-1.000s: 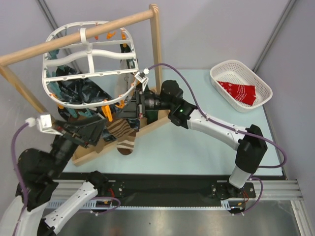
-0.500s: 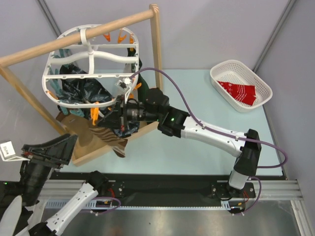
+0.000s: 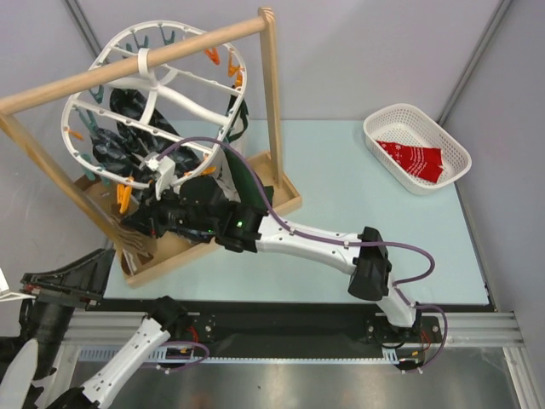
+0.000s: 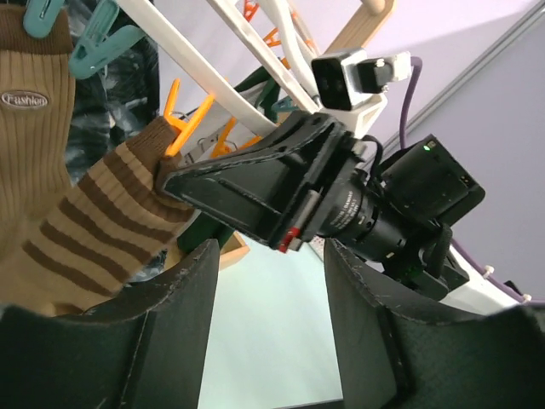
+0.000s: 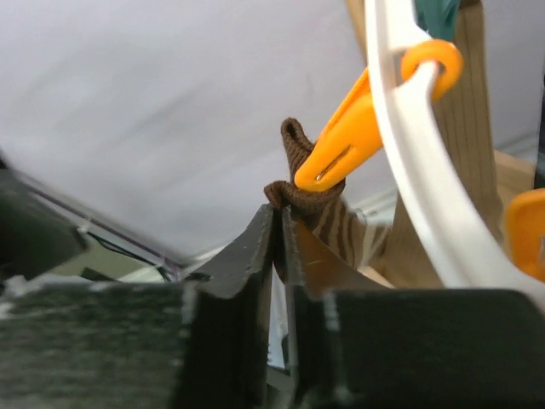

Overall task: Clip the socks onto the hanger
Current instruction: Rotate the hanger.

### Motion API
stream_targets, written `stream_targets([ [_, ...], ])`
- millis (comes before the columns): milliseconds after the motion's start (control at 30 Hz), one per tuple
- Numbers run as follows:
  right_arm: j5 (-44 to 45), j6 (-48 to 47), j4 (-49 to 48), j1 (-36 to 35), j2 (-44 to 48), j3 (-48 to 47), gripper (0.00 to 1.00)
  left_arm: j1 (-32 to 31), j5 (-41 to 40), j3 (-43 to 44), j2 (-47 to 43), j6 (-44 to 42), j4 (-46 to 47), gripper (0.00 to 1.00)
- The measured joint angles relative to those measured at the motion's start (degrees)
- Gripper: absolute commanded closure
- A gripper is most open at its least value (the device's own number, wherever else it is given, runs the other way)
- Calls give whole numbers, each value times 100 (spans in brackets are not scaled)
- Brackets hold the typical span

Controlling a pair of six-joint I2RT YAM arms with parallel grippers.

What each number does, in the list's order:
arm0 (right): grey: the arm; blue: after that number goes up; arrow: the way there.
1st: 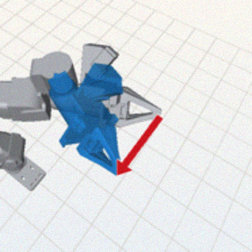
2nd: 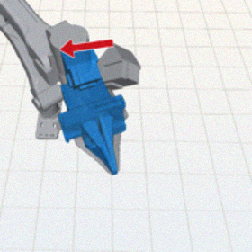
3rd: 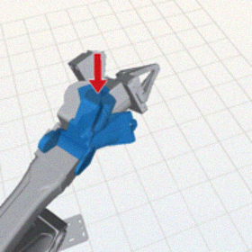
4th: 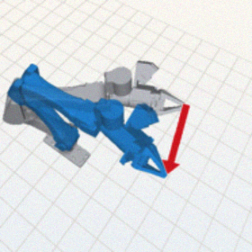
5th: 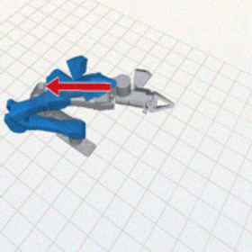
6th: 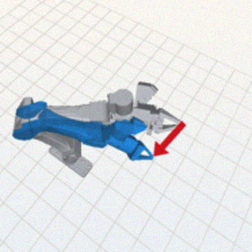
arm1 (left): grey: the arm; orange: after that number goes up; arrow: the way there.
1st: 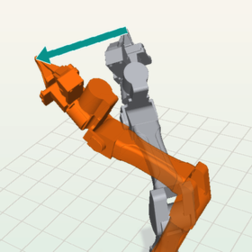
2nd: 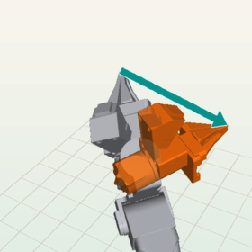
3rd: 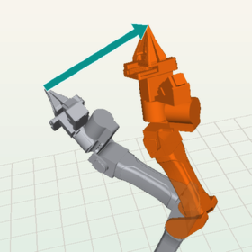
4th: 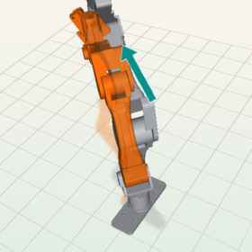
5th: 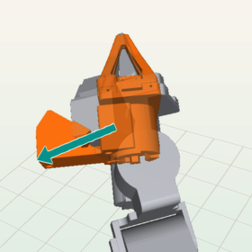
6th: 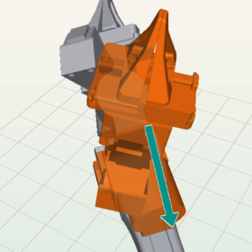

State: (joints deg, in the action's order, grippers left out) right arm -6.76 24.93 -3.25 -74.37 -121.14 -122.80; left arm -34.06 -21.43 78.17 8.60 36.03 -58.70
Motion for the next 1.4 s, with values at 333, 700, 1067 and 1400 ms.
stream_targets([
  [333, 439, -256, 1292, -7, 382, 247, 60, 0, 90, -1287, -345, 286, 570, 49],
  [700, 1331, -391, 2046, 33, 2492, 1978, 48, -4, 1394, -2385, 343, 656, 2127, 50],
  [1067, 1740, -791, 2024, 876, 4920, 3814, 34, -4, 1523, -2544, 896, 640, 2697, 48],
  [1400, -286, -1443, 1036, 3174, 4937, 4612, 27, -4, 1554, -2129, 848, 542, 2616, 44],
])
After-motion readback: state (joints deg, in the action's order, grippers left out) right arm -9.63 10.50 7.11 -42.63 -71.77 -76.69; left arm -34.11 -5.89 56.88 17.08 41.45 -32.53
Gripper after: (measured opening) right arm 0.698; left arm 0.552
